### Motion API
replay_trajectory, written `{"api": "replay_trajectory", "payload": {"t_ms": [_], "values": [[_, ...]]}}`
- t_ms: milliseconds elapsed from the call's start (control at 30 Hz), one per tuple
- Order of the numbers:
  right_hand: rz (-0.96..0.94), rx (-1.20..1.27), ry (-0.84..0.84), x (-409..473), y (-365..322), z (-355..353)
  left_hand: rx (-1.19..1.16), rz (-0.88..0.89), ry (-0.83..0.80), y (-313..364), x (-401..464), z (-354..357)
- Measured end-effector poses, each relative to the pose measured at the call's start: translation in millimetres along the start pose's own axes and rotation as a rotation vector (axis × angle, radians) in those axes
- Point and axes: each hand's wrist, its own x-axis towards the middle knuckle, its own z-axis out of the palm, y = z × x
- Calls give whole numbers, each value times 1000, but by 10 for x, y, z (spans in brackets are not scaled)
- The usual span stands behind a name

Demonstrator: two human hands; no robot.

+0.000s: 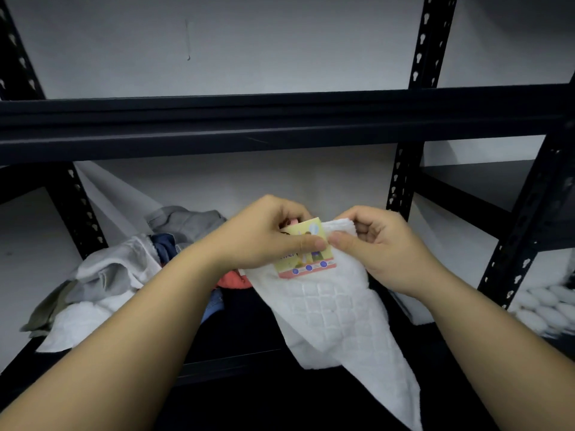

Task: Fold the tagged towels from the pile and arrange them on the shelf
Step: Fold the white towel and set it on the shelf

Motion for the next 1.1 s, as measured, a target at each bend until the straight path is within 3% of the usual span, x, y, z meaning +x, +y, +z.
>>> {"api": "replay_trajectory", "payload": {"t_ms": [100,233,367,433,533,600,700,800,967,1100], "values": [[103,8,-14,-68,145,15,61,-13,22,-3,54,48],[311,-230,-98,-324,514,-25,-27,-55,130,-102,41,18],[496,-391,-473,-586,766,-108,-26,-39,216,-176,59,-34],[529,-321,-578,-614,820,-110,-41,-27,233,-191,76,-66],[402,-100,-324,-463,651,-30,-57,-33,131,-170,93,-49],[245,-90,-137,-299,457,24,-53,-34,52,-157,119,-16],[111,-120,-47,-146,348,78,-1,-8,-33,-122,146,-1],[206,-136,-80,-214,568,87,23,-28,-24,-100,142,-79],[415,-345,-471,-508,985,66,10,-84,-88,-152,106,-253],[364,-191,-371,-253,683,134,37,-110,-200,-149,152,-212]]}}
